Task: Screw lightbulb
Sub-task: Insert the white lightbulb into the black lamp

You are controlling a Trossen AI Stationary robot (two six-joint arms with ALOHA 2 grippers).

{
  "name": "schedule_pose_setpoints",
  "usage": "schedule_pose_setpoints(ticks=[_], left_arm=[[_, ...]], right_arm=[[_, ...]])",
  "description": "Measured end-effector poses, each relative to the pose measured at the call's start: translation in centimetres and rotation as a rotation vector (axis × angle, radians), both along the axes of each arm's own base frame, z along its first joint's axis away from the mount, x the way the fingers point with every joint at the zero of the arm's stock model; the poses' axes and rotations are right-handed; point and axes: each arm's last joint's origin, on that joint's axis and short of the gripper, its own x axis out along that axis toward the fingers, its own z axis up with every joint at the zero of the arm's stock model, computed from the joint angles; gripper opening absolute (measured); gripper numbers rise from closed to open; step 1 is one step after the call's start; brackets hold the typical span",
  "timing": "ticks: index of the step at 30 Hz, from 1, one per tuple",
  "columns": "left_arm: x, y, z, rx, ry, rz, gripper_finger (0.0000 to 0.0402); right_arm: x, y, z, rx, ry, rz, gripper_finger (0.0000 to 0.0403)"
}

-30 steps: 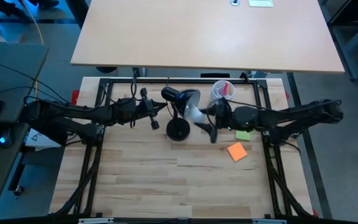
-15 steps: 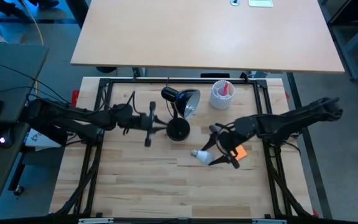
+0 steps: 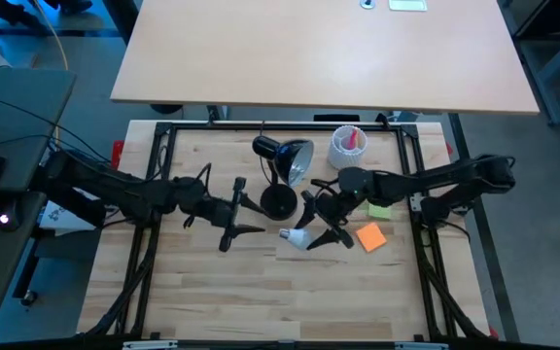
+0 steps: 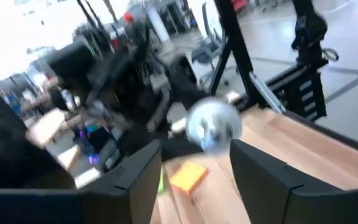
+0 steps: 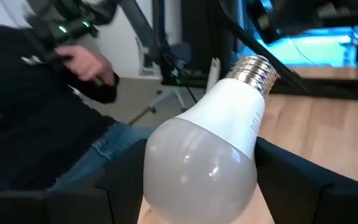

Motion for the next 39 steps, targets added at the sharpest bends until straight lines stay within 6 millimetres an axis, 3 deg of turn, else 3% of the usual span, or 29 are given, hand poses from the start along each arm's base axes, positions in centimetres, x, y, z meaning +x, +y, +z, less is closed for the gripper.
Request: schedule_pose_setpoints(ticks=[7, 15, 28, 33, 39], left_arm=[[1.5, 0.1, -0.8, -0.020, -0.024, 0.017, 0.0212], [3.4, -0.4, -2.0, -0.038, -0.106, -0.043, 0.0214], [4.7, -0.8, -3.0, -0.102, -0.176, -0.113, 0.0214], [5.0, -0.8, -3.2, -0.127, -0.188, -0.115, 0.0198], [5.0, -0.8, -3.2, -0.142, -0.184, -0.111, 0.0150]], right_arm=[[0.5, -1.0, 0.4, 0.019, -0.097, 0.031, 0.0259], [0.7, -1.3, 0.3, 0.038, -0.087, 0.024, 0.0259], [0.7, -1.3, 0.3, 0.028, -0.094, 0.005, 0.0259], [0.7, -1.3, 0.4, 0.028, -0.099, 0.003, 0.0259], [0.8, -1.3, 0.3, 0.026, -0.098, -0.005, 0.0259]])
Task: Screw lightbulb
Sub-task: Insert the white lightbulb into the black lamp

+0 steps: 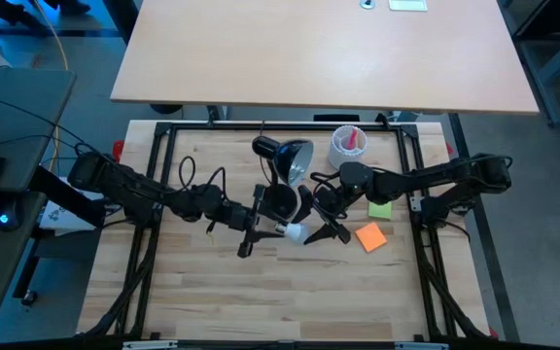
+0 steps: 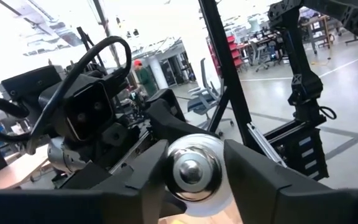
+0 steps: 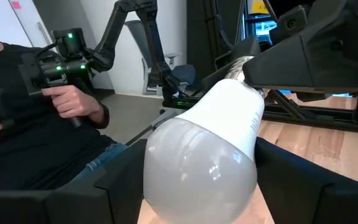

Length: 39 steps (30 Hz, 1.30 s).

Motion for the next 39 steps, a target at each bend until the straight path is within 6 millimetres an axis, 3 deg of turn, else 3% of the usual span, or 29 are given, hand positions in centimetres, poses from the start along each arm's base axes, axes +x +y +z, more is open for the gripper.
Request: schedule_pose_setpoints(ticks=[7, 15, 25, 30, 39], left_arm=[[0.0, 0.1, -0.1, 0.001, 0.015, -0.008, 0.0104], [0.0, 0.0, 0.0, 0.004, 0.011, -0.021, 0.0103], [-1.3, 0.2, 1.0, 0.026, 0.073, 0.022, 0.0101], [-2.9, -0.2, 2.8, 0.027, 0.052, 0.113, 0.0101], [-6.4, -2.1, 6.6, 0.086, -0.123, 0.195, 0.0100]], right_arm=[[0.0, 0.0, 0.0, -0.001, 0.002, 0.001, 0.0259], [0.1, 0.9, 0.1, -0.022, -0.027, -0.049, 0.0261], [0.2, 1.8, 0.4, -0.096, -0.075, -0.235, 0.0309], [0.0, 2.5, 1.1, -0.284, -0.172, -0.471, 0.0310], [-0.8, 6.2, 2.7, -0.742, -0.533, -0.521, 0.0311]])
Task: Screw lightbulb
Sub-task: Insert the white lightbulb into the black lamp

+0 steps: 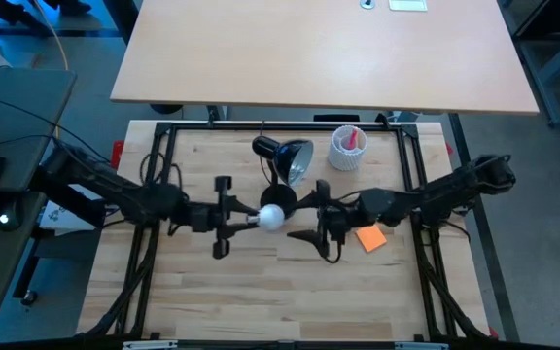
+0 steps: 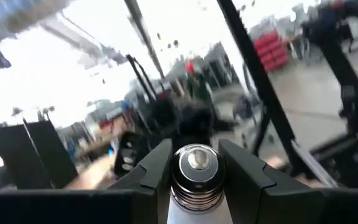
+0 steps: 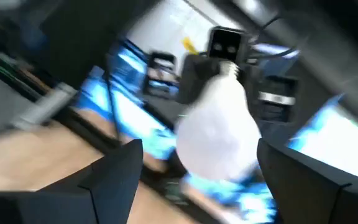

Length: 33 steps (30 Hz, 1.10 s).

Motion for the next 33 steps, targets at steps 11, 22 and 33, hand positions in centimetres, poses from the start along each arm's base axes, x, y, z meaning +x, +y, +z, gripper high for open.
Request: schedule_pose_setpoints(ticks=[11, 22, 33], left_arm=[[-2.3, -0.9, 3.0, -0.007, -0.347, -0.141, 0.0099], [-1.5, -0.2, 2.2, -0.029, -0.385, -0.144, 0.0100], [-1.4, -0.5, 1.9, -0.019, -0.350, -0.154, 0.0101]], right_arm=[[-0.6, 1.0, 2.4, -0.238, -0.334, 0.032, 0.0312], [5.4, 0.9, 3.8, -0.241, -0.366, -0.037, 0.0312], [8.0, 1.3, 4.1, -0.212, -0.362, -0.007, 0.0312]])
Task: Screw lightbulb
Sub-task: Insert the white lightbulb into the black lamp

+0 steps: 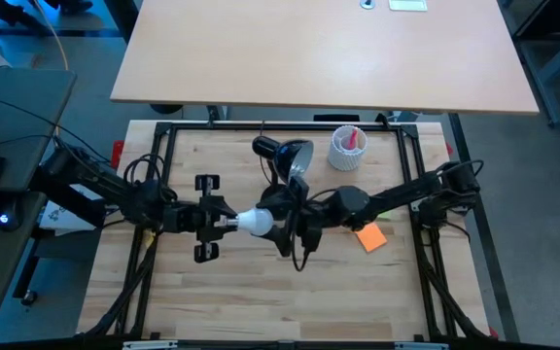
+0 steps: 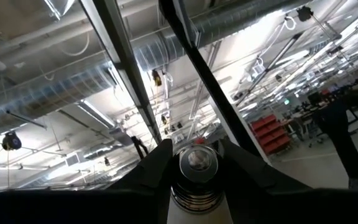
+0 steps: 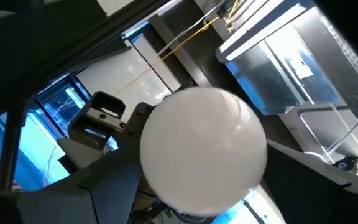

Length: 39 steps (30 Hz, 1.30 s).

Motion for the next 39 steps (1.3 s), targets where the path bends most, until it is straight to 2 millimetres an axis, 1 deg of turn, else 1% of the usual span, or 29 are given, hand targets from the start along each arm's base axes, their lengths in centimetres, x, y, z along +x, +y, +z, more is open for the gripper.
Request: schedule_pose_setpoints(ticks=[4, 11, 14, 18, 23, 25, 28, 30, 32, 37, 39], left_arm=[[0.0, 0.0, 0.0, -0.001, 0.006, 0.003, 0.0106], [0.0, 0.0, -0.1, -0.004, 0.013, 0.012, 0.0107], [0.0, 0.1, -0.1, -0.019, 0.021, 0.022, 0.0113], [0.1, 0.2, -0.2, -0.047, 0.060, 0.049, 0.0132], [-0.1, 0.8, -0.6, -0.082, 0.206, 0.186, 0.0174], [-0.4, 1.0, -0.7, -0.096, 0.264, 0.221, 0.0191], [-0.7, 1.3, -1.1, -0.098, 0.354, 0.259, 0.0213], [-1.0, 1.4, -1.4, -0.102, 0.403, 0.269, 0.0221], [-1.2, 1.6, -1.4, -0.132, 0.430, 0.302, 0.0224], [-1.2, 2.4, -2.3, -0.233, 0.514, 0.564, 0.0225], [-1.3, 2.8, -2.7, -0.276, 0.539, 0.675, 0.0225]], right_arm=[[0.0, 0.0, 0.0, 0.020, 0.005, 0.013, 0.0305], [0.0, 0.1, -0.1, 0.033, 0.014, 0.023, 0.0260], [0.0, 0.1, -0.1, 0.038, 0.019, 0.020, 0.0250], [-0.1, 0.4, -0.1, 0.096, 0.058, -0.039, 0.0247], [-0.9, 0.8, 0.3, 0.102, 0.161, -0.144, 0.0246], [-1.6, 1.0, 0.9, 0.113, 0.192, -0.195, 0.0245], [-3.2, 1.2, 2.4, 0.143, 0.213, -0.277, 0.0245], [-4.4, 1.4, 3.4, 0.162, 0.229, -0.322, 0.0245], [-5.4, 1.7, 3.9, 0.170, 0.263, -0.375, 0.0245], [-9.1, 2.5, 5.3, 0.199, 0.362, -0.614, 0.0245], [-10.7, 2.6, 5.3, 0.210, 0.441, -0.636, 0.0245]])
